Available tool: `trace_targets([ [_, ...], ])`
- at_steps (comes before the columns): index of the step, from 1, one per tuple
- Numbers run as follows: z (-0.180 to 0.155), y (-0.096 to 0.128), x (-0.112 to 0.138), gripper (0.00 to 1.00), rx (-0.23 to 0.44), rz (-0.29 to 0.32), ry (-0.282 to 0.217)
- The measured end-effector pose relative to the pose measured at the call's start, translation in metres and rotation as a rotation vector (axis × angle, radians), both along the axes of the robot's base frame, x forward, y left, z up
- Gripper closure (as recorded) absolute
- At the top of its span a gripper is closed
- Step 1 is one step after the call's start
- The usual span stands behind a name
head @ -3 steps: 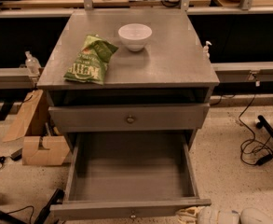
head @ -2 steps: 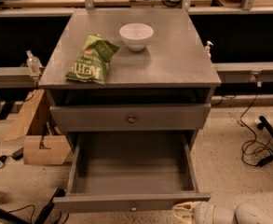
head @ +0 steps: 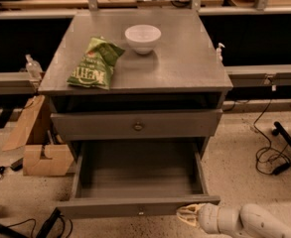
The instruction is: Close middle drawer
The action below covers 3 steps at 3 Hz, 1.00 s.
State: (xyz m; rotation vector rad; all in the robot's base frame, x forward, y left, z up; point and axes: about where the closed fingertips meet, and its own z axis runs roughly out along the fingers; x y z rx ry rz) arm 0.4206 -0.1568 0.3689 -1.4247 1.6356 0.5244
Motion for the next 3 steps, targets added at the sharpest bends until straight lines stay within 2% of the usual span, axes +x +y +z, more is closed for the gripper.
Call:
trace_targets([
  [1,-0.0063,0.0232,0.0355,1.00,0.002,0.028,-0.001],
  [2,-0.0063,0.0233,0.0355,1.00,0.002,0.028,-0.001],
  [3,-0.0112,0.0323,0.0454,1.00,0.021,0.050,-0.005],
])
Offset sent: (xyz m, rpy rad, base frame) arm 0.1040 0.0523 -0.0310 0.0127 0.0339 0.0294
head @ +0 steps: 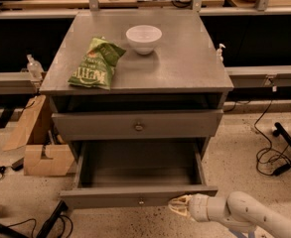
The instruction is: Close middle drawer
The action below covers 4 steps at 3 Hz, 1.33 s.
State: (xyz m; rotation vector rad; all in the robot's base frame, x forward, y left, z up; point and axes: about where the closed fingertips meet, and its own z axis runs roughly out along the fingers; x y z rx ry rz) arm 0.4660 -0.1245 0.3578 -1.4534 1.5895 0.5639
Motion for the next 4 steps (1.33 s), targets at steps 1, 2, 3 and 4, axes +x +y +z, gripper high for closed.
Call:
trace_targets([
  [1,-0.001,0.001,0.002,1.00,0.003,0.003,-0.001],
  [2,-0.001,0.007,0.012,1.00,0.007,0.013,-0.011],
  [3,-0.001,0.015,0.040,1.00,0.014,0.024,-0.029],
  [4,-0.002,0.016,0.040,1.00,0.015,0.025,-0.031],
])
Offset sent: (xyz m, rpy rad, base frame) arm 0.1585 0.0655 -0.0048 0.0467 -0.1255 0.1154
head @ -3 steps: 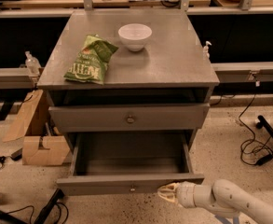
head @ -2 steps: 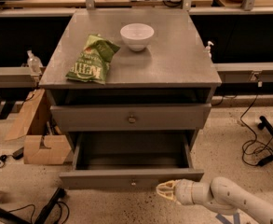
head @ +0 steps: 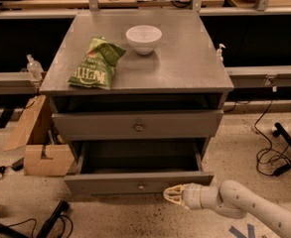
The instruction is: Close middle drawer
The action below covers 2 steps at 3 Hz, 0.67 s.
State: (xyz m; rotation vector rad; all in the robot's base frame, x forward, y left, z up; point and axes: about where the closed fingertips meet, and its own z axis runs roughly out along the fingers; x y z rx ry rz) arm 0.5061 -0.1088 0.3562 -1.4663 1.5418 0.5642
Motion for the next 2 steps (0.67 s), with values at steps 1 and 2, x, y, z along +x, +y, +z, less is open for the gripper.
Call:
trace_targets([
  [1,-0.0009,0.0080,0.0332,1.00,0.007,0.011,-0.019],
  [2,-0.0009,0.0080,0.0332,1.00,0.007,0.011,-0.019],
])
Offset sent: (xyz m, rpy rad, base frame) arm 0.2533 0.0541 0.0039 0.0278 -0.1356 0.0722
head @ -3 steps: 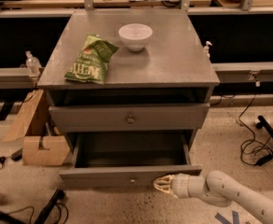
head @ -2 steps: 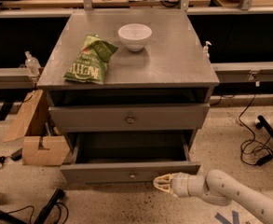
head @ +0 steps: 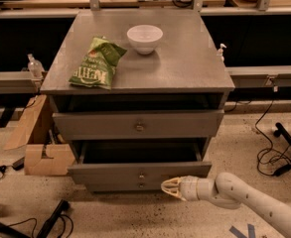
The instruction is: Close middle drawer
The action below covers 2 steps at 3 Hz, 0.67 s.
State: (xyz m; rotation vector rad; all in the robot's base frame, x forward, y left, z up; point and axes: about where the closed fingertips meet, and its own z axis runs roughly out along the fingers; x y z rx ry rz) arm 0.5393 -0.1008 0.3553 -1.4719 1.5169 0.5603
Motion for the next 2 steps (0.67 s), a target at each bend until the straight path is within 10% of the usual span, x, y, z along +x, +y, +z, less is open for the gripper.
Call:
trace_targets([
  [2,0.004,0.011,0.046,1.00,0.003,0.014,-0.029],
])
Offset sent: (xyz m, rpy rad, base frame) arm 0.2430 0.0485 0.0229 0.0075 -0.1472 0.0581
